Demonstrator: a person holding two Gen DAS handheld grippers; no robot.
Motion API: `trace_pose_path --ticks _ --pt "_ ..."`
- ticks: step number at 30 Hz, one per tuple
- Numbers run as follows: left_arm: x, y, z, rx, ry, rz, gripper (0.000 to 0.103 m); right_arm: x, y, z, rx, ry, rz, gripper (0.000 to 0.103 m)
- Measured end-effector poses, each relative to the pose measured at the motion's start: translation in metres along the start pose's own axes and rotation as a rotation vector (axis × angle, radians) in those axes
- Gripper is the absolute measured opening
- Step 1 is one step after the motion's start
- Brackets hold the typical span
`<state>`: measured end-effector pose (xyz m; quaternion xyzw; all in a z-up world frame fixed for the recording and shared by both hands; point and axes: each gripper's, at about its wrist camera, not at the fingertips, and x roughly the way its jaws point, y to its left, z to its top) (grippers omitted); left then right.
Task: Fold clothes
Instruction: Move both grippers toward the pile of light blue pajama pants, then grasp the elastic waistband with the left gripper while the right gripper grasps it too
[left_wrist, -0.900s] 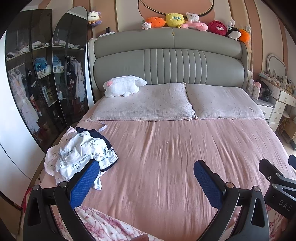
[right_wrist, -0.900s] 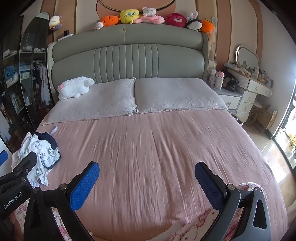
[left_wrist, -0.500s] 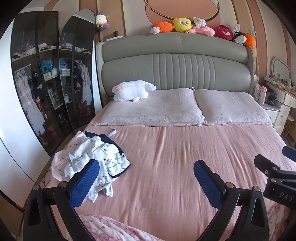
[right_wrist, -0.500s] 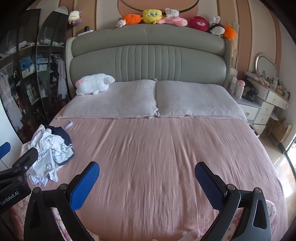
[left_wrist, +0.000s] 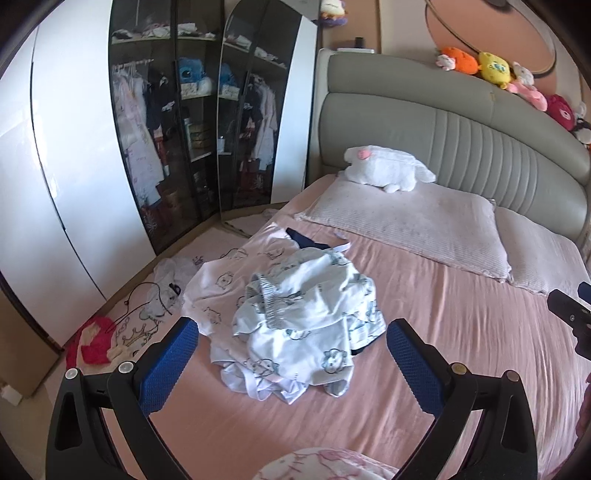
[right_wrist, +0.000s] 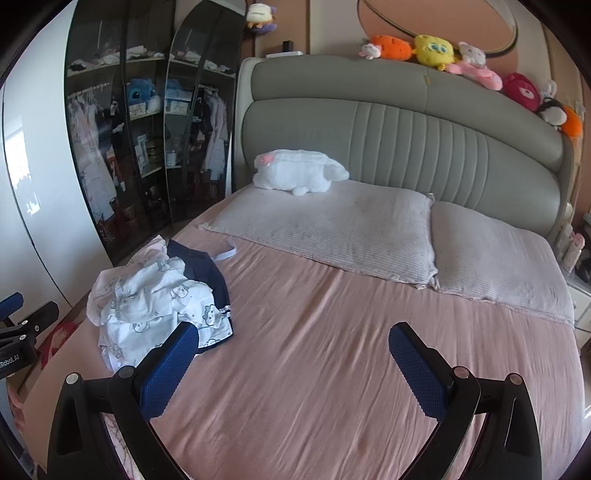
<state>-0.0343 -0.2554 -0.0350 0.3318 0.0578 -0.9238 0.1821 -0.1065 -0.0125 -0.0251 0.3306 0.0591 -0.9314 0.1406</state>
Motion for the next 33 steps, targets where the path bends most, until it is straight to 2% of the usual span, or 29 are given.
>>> trace_pose_path --ticks 3,8,14,21,24,25,26,28,29,30,31,33 --pt "0.026 0.022 0.0 -0.029 0.014 0.018 0.1 0.033 0.034 0.009 -0.08 0.024 0.039 0.103" --pt "0.086 0.038 -0.005 -0.024 0.102 0.025 0.096 0.098 0.087 0.014 -0.175 0.082 0.112 0.103" --pt "0.145 0.042 -0.011 0.002 0.164 0.022 0.096 0.178 0.143 0.007 -0.275 0.179 0.153 0.103" --pt "0.183 0.044 -0.011 -0.027 0.206 0.009 0.096 0.233 0.164 -0.006 -0.265 0.269 0.177 0.103" --pt "0.193 0.047 -0.012 -0.043 0.225 -0.016 0.087 0.251 0.17 -0.008 -0.264 0.291 0.181 0.102" --pt "0.197 0.047 -0.012 -0.046 0.236 -0.029 0.072 0.255 0.169 -0.008 -0.257 0.301 0.195 0.102" --pt "0.2 0.046 -0.013 -0.046 0.246 -0.042 0.062 0.259 0.169 -0.008 -0.243 0.308 0.214 0.099" --pt "0.206 0.043 -0.015 -0.045 0.265 -0.07 0.056 0.265 0.17 -0.008 -0.225 0.325 0.241 0.081" --pt "0.209 0.041 -0.016 -0.037 0.271 -0.073 0.052 0.267 0.171 -0.009 -0.219 0.333 0.25 0.065" --pt "0.212 0.039 -0.017 -0.028 0.275 -0.071 0.051 0.27 0.174 -0.009 -0.222 0.341 0.254 0.056" --pt "0.216 0.037 -0.018 -0.02 0.28 -0.069 0.05 0.272 0.177 -0.01 -0.225 0.349 0.259 0.053" --pt "0.221 0.035 -0.019 -0.018 0.288 -0.077 0.043 0.274 0.183 -0.013 -0.242 0.355 0.263 0.04"
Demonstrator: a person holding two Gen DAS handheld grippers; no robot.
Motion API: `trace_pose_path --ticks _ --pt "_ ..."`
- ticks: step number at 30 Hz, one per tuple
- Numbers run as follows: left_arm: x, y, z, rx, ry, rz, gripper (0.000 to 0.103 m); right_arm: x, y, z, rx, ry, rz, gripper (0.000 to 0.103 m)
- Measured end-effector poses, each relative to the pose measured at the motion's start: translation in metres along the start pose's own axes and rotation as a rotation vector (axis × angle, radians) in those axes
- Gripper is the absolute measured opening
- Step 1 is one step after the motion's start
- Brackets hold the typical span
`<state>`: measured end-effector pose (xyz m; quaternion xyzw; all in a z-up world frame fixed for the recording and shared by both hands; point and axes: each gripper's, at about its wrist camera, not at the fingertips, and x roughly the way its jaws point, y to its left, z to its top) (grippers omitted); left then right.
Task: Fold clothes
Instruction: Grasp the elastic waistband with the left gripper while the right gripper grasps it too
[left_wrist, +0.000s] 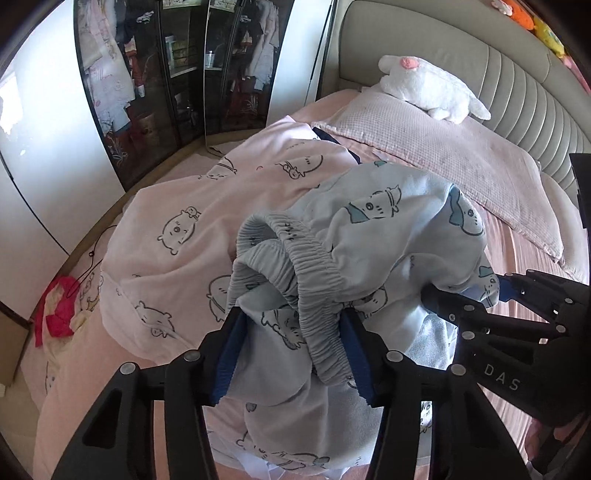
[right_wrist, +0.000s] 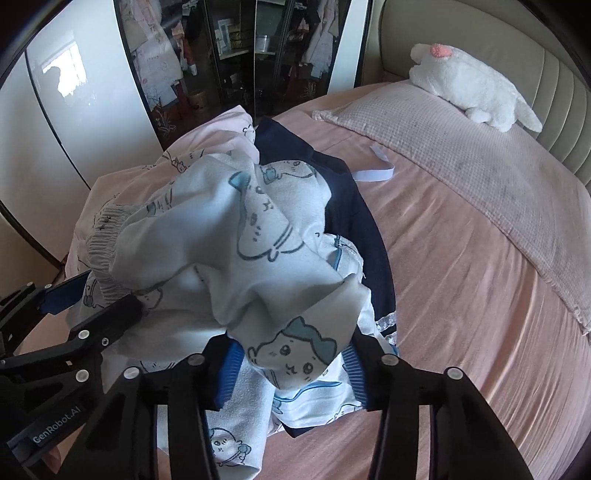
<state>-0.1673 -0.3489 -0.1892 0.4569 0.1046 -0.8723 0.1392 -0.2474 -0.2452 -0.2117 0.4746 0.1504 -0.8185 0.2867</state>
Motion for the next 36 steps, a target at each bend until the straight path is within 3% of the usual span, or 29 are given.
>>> trace_pose_path --ticks 2,8,12,19,26,29,33,36 --pt "0.004 0.0 0.001 -0.001 0.015 -0.026 0.025 -0.001 0.005 -0.002 -0.025 -0.008 -0.004 0.034" --pt "-0.008 -0.008 0.002 -0.002 0.016 -0.08 0.014 -0.017 0.009 -0.005 -0.047 -0.042 0.01 0.015" --pt "-0.03 -0.023 0.003 0.022 -0.002 -0.144 0.014 -0.04 -0.001 -0.008 -0.018 -0.066 0.03 0.013" --pt "-0.069 -0.091 0.001 0.149 -0.021 -0.287 0.014 -0.094 -0.031 -0.036 -0.016 -0.084 -0.032 0.013" --pt "-0.101 -0.198 -0.03 0.309 0.024 -0.488 0.014 -0.17 -0.121 -0.112 0.228 -0.077 -0.139 0.014" --pt "-0.108 -0.251 -0.049 0.382 0.05 -0.54 0.014 -0.197 -0.168 -0.153 0.339 -0.046 -0.197 0.019" --pt "-0.112 -0.304 -0.073 0.428 0.076 -0.579 0.014 -0.222 -0.219 -0.204 0.444 -0.002 -0.278 0.035" --pt "-0.117 -0.331 -0.082 0.46 0.072 -0.595 0.014 -0.24 -0.242 -0.229 0.47 -0.004 -0.326 0.037"
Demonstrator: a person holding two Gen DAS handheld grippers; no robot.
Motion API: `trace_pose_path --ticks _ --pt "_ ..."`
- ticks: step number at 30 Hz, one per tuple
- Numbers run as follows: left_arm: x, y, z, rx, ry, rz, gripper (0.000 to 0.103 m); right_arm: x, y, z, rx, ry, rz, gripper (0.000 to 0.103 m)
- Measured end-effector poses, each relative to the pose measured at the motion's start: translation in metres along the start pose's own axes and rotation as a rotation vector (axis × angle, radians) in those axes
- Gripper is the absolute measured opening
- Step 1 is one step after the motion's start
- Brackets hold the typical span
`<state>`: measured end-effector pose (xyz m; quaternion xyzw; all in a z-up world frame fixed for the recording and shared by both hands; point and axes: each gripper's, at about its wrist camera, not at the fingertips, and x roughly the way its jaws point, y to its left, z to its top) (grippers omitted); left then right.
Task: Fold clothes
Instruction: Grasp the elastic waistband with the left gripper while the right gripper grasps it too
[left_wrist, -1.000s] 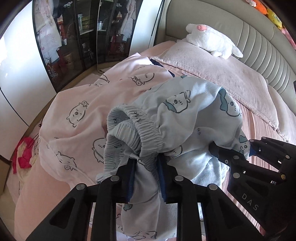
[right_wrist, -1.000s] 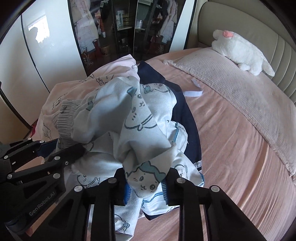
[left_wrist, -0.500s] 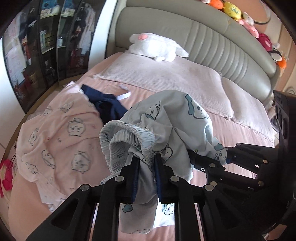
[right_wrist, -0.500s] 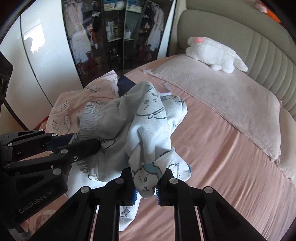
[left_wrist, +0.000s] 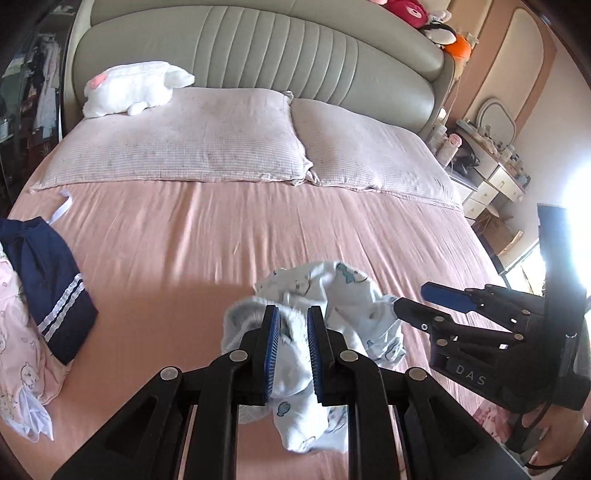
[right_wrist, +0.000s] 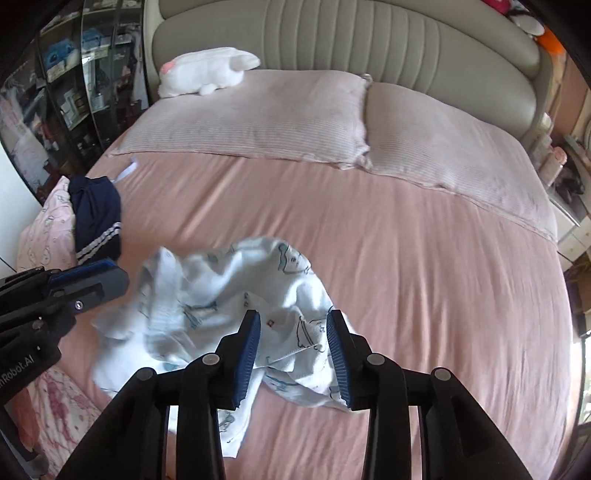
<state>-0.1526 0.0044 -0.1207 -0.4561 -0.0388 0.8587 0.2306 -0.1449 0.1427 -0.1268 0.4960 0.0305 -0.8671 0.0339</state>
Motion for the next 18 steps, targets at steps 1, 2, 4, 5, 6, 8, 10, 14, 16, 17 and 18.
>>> trace_pose_path --ticks 1,2,4,5,6,8,10,14,16,17,18 --pt "0.006 -0.005 0.002 0.01 0.01 -0.001 0.014 -0.003 -0.01 -0.004 0.006 -0.006 -0.012 0.039" --pt "0.011 -0.006 0.002 0.015 0.02 0.017 0.014 -0.006 -0.02 -0.007 0.012 -0.012 -0.022 0.042" --pt "0.017 -0.006 0.001 0.019 0.038 0.063 0.014 -0.004 -0.031 -0.017 0.026 -0.005 0.005 0.054" --pt "0.019 -0.001 -0.001 0.003 0.044 0.08 0.014 -0.002 -0.032 -0.024 0.025 0.005 0.022 0.059" --pt "0.019 0.007 -0.003 -0.021 0.048 0.094 0.014 0.005 -0.028 -0.029 0.008 0.023 0.033 0.06" --pt "0.023 0.024 -0.008 -0.06 0.062 0.134 0.014 0.019 -0.02 -0.038 -0.027 0.06 0.055 0.06" --pt "0.03 0.041 -0.014 -0.079 0.086 0.192 0.014 0.038 0.003 -0.043 -0.087 0.101 0.074 0.06" --pt "0.05 0.071 -0.028 -0.116 0.15 0.189 0.014 0.079 0.054 -0.047 -0.197 0.148 0.125 0.06" --pt "0.059 0.078 -0.034 -0.129 0.171 0.171 0.014 0.1 0.069 -0.049 -0.231 0.156 0.037 0.06" --pt "0.064 0.08 -0.037 -0.135 0.181 0.163 0.014 0.111 0.075 -0.05 -0.245 0.161 -0.005 0.06" --pt "0.067 0.082 -0.039 -0.137 0.192 0.156 0.014 0.12 0.075 -0.05 -0.231 0.172 -0.028 0.059"
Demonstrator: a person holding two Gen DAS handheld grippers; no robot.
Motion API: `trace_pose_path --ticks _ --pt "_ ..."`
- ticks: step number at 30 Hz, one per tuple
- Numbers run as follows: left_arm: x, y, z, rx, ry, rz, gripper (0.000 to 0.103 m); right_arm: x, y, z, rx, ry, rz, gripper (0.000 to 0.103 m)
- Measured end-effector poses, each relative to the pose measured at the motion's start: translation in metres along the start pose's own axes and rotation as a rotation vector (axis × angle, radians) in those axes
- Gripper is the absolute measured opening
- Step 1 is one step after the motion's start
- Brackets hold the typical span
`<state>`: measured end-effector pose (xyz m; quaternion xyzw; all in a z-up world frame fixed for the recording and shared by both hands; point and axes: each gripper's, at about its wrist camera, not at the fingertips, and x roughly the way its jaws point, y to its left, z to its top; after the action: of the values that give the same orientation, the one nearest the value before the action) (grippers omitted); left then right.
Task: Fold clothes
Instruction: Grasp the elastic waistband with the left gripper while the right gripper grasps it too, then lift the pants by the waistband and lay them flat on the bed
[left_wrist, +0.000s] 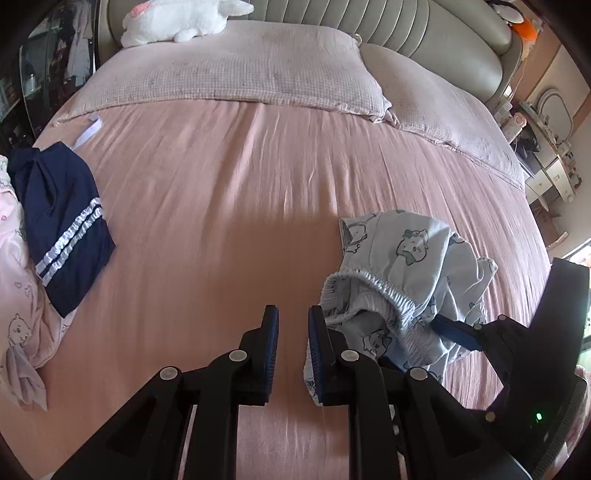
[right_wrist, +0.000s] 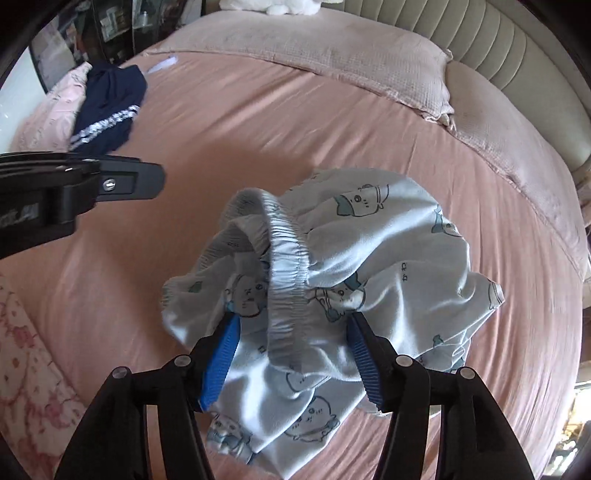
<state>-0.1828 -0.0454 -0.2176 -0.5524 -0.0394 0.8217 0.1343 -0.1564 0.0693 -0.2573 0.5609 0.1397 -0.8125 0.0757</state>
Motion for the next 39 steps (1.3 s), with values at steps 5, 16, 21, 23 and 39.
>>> trace_pose_path --ticks 5,16,21,23,39 --pt "0.012 0.002 -0.005 0.002 0.041 -0.033 0.014 0.012 -0.022 -0.001 0.104 0.013 0.022 0.034" --pt "0.016 -0.009 -0.018 0.014 0.09 -0.07 0.015 -0.029 -0.06 -0.016 0.216 -0.067 0.055 0.015" --pt "0.018 -0.016 -0.033 -0.006 0.098 -0.084 0.015 -0.069 -0.084 -0.015 0.259 -0.163 -0.011 0.006" --pt "0.022 -0.02 -0.04 -0.002 0.113 -0.088 0.016 -0.082 -0.092 -0.015 0.278 -0.187 -0.023 0.006" --pt "0.039 -0.033 -0.046 0.053 0.12 -0.197 0.041 -0.112 -0.13 -0.024 0.381 -0.262 -0.039 0.006"
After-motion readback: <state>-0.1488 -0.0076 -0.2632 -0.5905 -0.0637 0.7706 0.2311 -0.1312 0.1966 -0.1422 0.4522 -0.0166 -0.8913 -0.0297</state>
